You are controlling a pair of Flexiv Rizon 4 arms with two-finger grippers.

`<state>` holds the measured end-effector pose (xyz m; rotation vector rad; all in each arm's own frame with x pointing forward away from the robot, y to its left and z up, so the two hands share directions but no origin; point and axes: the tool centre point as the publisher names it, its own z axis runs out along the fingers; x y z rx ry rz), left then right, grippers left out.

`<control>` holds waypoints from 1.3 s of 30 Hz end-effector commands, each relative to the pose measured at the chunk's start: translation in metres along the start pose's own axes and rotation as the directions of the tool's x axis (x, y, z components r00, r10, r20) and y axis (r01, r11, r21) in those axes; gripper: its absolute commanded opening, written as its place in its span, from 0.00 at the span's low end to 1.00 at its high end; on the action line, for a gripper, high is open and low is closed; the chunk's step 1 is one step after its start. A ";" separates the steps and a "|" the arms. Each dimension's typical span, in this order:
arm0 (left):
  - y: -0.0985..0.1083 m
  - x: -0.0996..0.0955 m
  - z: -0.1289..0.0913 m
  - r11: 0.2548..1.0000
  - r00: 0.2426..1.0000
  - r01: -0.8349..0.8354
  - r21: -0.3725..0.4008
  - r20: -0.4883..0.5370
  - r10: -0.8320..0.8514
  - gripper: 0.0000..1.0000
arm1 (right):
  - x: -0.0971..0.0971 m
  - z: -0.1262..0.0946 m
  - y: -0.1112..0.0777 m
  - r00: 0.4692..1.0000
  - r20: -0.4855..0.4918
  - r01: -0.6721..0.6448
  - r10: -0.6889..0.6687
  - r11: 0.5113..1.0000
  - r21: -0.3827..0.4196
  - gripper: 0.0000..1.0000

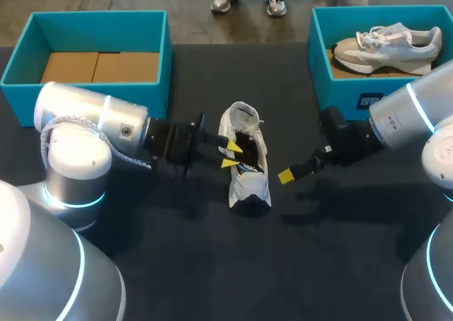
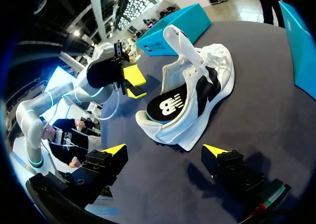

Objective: Take the shoe out of the shoebox, open the shoe tongue, remove and reinsert the insole, then place the shoe into the shoebox

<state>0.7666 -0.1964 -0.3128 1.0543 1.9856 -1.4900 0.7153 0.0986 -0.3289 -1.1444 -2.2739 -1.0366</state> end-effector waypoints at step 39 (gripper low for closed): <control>-0.007 -0.025 -0.019 0.974 0.797 -0.190 0.126 -0.560 0.228 0.00 | -0.011 -0.087 -0.002 0.983 0.183 -0.017 0.017 1.000 -0.003 1.00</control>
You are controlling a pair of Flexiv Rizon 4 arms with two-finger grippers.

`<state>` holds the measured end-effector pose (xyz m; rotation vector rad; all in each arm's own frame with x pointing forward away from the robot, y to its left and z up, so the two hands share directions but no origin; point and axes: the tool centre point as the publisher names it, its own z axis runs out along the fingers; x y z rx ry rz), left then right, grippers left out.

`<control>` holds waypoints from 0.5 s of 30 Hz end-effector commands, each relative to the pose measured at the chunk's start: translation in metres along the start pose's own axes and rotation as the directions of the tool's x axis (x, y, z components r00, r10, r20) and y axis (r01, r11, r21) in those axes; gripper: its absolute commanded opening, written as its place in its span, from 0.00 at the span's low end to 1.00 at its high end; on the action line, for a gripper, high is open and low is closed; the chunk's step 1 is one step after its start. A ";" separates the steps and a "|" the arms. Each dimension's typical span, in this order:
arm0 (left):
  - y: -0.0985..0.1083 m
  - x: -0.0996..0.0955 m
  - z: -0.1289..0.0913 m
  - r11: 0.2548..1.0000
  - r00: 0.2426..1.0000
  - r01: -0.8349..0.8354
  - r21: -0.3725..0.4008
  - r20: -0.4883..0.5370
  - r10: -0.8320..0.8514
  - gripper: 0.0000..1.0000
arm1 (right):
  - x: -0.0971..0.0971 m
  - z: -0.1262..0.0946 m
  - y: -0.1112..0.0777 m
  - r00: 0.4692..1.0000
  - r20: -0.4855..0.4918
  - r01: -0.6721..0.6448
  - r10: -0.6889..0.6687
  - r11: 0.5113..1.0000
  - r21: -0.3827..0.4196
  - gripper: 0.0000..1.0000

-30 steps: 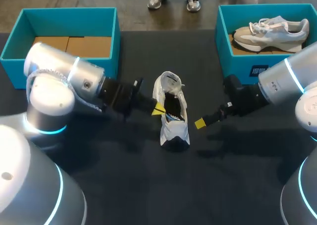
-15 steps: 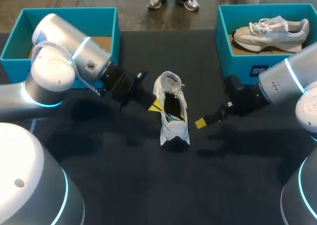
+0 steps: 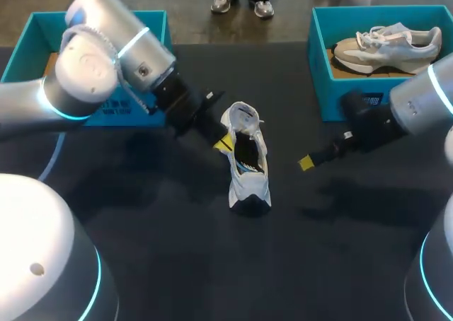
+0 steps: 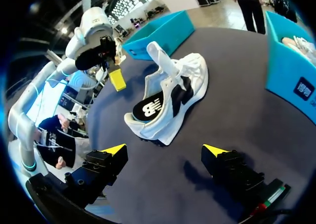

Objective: Take the shoe out of the shoebox, open the shoe tongue, remove and reinsert the insole, then place the shoe into the shoebox

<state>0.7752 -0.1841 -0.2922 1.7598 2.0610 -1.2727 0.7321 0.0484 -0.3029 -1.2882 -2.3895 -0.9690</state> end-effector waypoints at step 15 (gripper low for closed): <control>-0.005 -0.020 -0.014 0.995 0.942 -0.101 0.015 -0.322 0.100 0.00 | 0.012 -0.099 0.007 0.999 0.033 0.012 -0.012 1.000 0.016 1.00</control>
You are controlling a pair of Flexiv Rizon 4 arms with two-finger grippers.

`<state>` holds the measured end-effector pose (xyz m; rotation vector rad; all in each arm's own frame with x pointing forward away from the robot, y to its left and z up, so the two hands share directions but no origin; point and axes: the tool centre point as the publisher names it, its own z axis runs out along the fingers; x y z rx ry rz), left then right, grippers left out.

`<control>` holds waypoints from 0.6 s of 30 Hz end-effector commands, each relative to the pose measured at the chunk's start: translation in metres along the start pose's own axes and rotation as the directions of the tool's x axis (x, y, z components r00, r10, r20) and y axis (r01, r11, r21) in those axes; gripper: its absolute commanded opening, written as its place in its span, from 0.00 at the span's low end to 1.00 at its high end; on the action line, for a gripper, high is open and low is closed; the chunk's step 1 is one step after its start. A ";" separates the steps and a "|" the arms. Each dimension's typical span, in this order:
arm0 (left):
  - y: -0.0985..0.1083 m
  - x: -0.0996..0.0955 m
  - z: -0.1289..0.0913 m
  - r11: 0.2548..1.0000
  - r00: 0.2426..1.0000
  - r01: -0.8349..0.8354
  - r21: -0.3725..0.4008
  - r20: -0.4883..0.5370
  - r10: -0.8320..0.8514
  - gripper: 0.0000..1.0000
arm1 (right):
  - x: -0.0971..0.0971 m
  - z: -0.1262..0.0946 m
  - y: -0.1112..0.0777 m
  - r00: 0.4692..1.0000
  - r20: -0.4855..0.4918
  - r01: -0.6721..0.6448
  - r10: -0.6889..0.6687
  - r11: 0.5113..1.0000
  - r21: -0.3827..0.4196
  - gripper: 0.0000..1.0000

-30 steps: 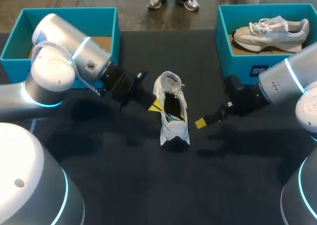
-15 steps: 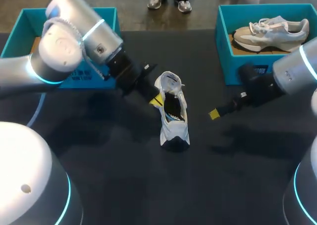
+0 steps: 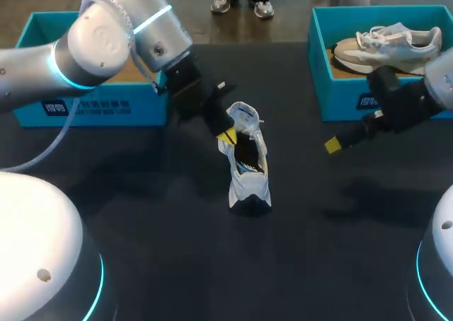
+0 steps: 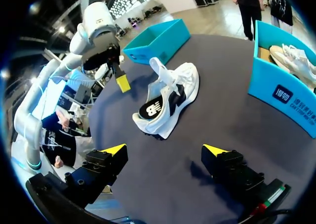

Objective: Take the shoe out of the shoebox, open the shoe tongue, remove and reinsert the insole, then place the shoe into the shoebox

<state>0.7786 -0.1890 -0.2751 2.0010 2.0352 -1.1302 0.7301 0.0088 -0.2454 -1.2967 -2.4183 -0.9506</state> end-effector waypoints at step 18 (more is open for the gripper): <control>-0.006 -0.005 -0.009 1.000 0.970 -0.012 0.007 -0.243 0.014 0.00 | 0.023 -0.080 0.016 0.999 -0.034 -0.002 0.000 0.999 -0.044 1.00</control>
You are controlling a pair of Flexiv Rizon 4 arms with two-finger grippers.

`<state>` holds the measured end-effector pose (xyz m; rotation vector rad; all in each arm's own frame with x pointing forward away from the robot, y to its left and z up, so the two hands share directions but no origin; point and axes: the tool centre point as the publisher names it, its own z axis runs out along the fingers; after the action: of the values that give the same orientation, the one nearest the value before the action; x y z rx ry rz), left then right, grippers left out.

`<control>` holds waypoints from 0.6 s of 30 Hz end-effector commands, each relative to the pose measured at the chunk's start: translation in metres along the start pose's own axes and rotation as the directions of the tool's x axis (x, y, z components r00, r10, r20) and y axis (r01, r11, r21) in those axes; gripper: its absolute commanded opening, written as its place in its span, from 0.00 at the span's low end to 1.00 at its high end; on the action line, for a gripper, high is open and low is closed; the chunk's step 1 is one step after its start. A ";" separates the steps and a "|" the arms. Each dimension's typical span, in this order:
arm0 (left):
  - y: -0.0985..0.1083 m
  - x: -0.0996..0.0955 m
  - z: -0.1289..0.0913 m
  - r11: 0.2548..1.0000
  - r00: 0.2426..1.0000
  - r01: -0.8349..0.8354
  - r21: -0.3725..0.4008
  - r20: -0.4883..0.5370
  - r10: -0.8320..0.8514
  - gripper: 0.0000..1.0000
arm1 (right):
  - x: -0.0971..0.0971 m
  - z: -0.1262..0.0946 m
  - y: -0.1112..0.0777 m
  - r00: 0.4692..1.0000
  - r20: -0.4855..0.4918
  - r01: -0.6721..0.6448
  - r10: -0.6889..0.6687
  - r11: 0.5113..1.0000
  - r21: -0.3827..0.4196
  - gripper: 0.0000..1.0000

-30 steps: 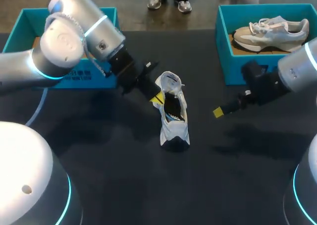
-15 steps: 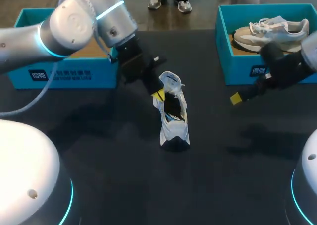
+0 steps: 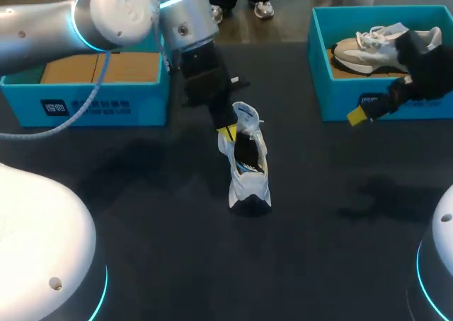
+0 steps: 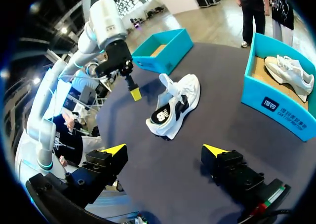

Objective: Take the shoe out of the shoebox, open the shoe tongue, remove and reinsert the insole, then place the shoe into the shoebox

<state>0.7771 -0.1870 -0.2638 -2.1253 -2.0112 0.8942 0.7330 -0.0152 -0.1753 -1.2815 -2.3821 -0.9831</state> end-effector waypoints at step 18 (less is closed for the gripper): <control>0.002 -0.007 -0.003 0.998 0.998 0.007 -0.057 -0.062 -0.011 0.00 | 0.030 -0.054 -0.012 0.999 -0.020 0.035 -0.037 0.996 -0.080 1.00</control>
<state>0.7840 -0.1870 -0.2661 -2.1398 -2.0250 0.8269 0.7119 -0.0343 -0.1343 -1.2330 -2.3676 -1.1092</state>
